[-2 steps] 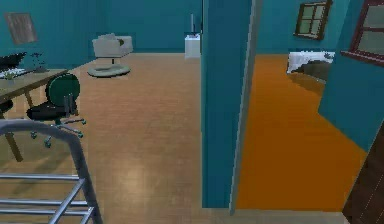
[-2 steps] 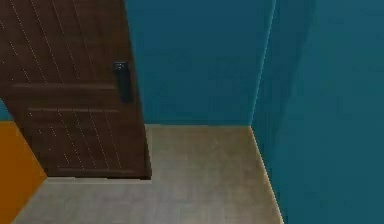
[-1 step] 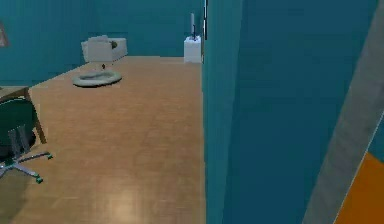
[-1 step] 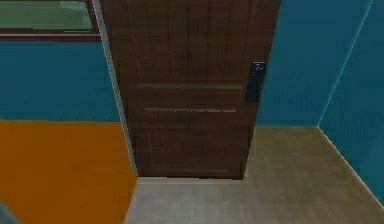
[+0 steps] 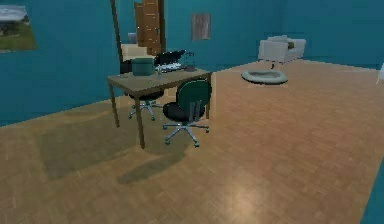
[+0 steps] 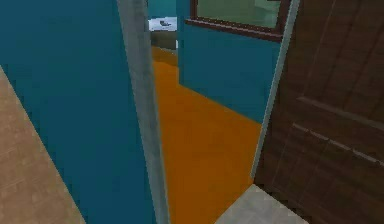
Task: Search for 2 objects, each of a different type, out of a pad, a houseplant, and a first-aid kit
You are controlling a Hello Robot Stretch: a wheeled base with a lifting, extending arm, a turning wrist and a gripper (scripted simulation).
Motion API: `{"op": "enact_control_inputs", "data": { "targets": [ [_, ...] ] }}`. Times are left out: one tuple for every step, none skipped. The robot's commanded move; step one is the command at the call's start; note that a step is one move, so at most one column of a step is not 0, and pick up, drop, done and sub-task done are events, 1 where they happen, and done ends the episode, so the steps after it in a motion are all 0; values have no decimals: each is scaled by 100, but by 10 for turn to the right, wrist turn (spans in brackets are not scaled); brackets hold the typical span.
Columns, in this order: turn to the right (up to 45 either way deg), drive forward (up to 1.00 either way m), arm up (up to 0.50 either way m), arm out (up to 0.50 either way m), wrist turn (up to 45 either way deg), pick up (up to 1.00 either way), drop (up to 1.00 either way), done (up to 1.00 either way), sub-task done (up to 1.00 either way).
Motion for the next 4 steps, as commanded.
{"op": "enact_control_inputs", "data": {
  "targets": [
    [-120,0,0,0,0,0,0,0,0],
    [0,100,0,0,0,0,0,0,0],
    [0,50,0,0,0,0,0,0,0],
    [0,0,0,0,0,0,0,0,100]
  ]
}}
